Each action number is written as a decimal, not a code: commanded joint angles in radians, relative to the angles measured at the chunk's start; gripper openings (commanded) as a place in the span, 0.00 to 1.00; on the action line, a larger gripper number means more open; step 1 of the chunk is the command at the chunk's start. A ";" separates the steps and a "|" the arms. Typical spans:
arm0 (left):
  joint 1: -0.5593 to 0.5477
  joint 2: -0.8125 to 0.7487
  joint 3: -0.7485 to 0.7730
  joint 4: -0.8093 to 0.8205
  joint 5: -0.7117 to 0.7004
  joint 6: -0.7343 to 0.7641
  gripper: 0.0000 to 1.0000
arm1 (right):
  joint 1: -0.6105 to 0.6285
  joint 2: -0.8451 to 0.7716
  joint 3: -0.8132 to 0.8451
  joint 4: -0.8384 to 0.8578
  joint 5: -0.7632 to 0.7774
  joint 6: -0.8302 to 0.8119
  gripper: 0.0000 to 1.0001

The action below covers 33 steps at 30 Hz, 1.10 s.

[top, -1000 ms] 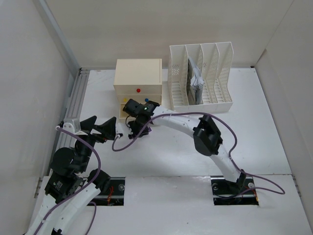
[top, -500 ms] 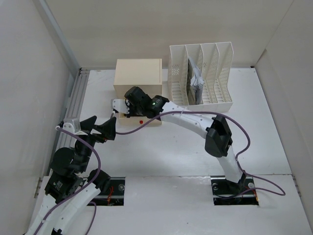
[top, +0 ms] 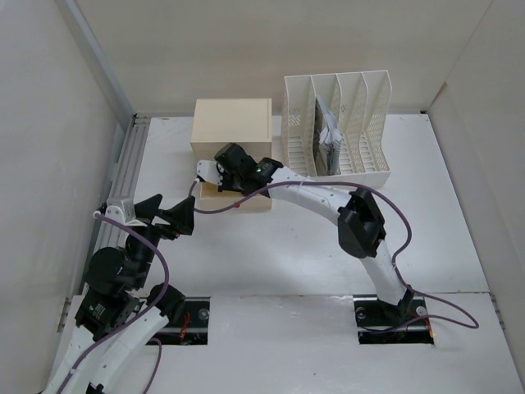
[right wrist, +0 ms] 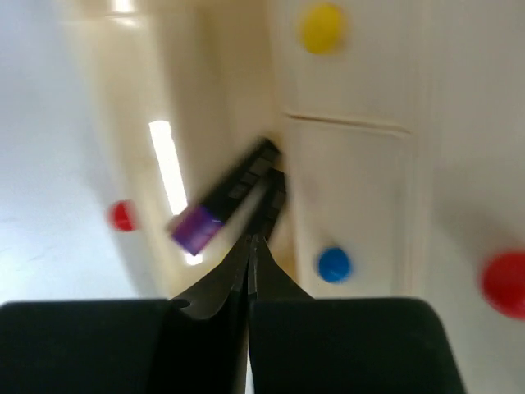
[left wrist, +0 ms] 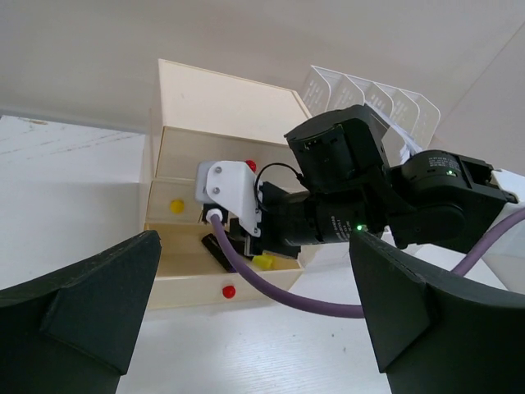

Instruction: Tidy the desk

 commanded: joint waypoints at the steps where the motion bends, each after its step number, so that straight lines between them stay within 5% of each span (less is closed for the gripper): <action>1: 0.004 -0.003 -0.002 0.039 0.005 -0.001 0.99 | -0.023 -0.027 0.058 -0.088 -0.296 0.000 0.00; 5: 0.004 -0.003 -0.002 0.039 0.005 -0.001 0.99 | -0.032 0.042 0.156 -0.362 -0.647 -0.113 0.00; 10: 0.004 -0.003 -0.002 0.039 0.005 -0.001 0.99 | -0.032 0.108 0.176 -0.409 -0.703 -0.150 0.00; 13: 0.004 0.006 -0.002 0.039 0.005 -0.001 0.99 | -0.032 0.129 0.144 -0.336 -0.564 -0.045 0.00; 23: 0.004 0.006 -0.002 0.039 0.005 -0.001 0.99 | 0.026 0.139 -0.089 0.212 0.306 0.162 0.00; 33: 0.004 0.006 -0.002 0.039 0.005 -0.001 0.99 | 0.037 0.157 -0.114 0.409 0.488 0.123 0.00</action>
